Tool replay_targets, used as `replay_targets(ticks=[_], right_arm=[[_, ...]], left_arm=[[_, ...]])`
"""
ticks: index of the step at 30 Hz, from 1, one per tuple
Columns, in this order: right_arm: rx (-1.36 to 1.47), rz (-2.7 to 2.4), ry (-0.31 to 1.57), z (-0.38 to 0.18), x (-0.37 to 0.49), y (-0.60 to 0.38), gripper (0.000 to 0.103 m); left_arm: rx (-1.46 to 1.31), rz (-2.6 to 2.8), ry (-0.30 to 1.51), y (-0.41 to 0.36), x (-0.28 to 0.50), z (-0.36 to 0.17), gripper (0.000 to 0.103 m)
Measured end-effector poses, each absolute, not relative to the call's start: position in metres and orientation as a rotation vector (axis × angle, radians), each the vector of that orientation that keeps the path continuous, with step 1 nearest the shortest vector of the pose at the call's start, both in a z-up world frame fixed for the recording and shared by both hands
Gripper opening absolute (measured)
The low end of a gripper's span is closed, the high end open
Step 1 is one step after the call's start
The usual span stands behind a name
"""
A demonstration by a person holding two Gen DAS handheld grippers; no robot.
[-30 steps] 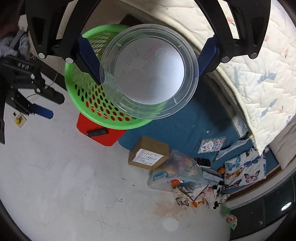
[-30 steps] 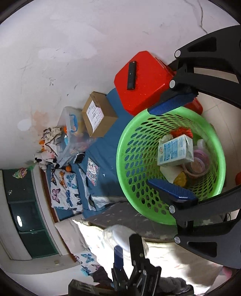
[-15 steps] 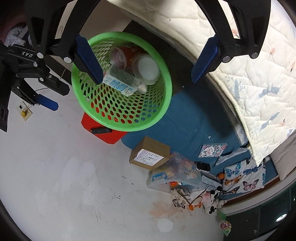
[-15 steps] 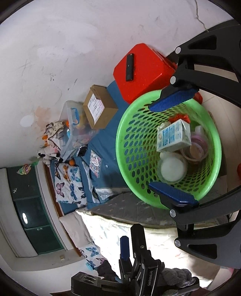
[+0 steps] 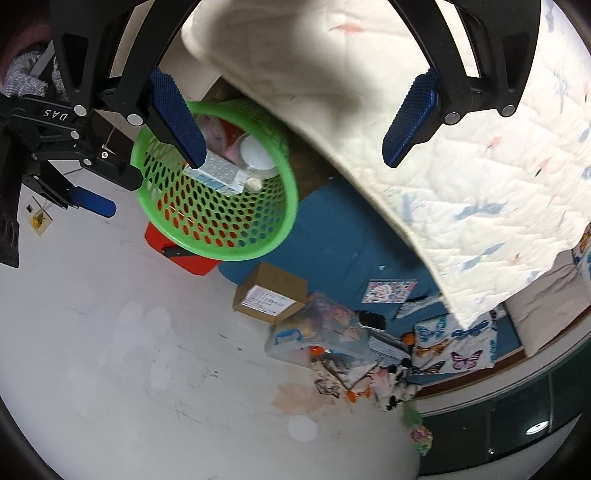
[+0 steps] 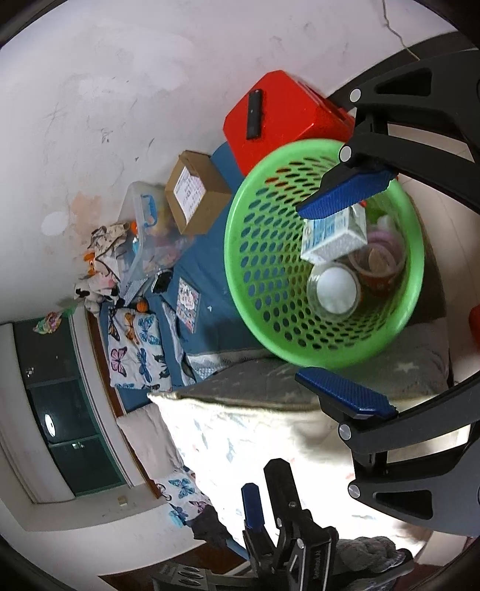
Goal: Collect trash
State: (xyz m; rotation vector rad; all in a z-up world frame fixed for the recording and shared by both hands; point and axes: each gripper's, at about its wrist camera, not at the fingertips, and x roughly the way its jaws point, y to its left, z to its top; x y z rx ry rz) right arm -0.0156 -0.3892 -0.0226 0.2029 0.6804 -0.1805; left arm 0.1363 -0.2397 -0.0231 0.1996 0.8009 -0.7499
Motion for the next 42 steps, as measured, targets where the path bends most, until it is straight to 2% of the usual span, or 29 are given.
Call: replay_targets(ticks=[22,42], right_arm=[[0.164,-0.031,0.703,-0.004,0.007,-0.292,0.091],[0.129,0.016,0.695,0.005,0.013,-0.259,0.093]], left_arm=[[0.124,-0.478,0.687,-0.111,0.116,-0.005,0.094],[0.056,-0.360,0.673,-0.062,0.111,-0.006,0.095]])
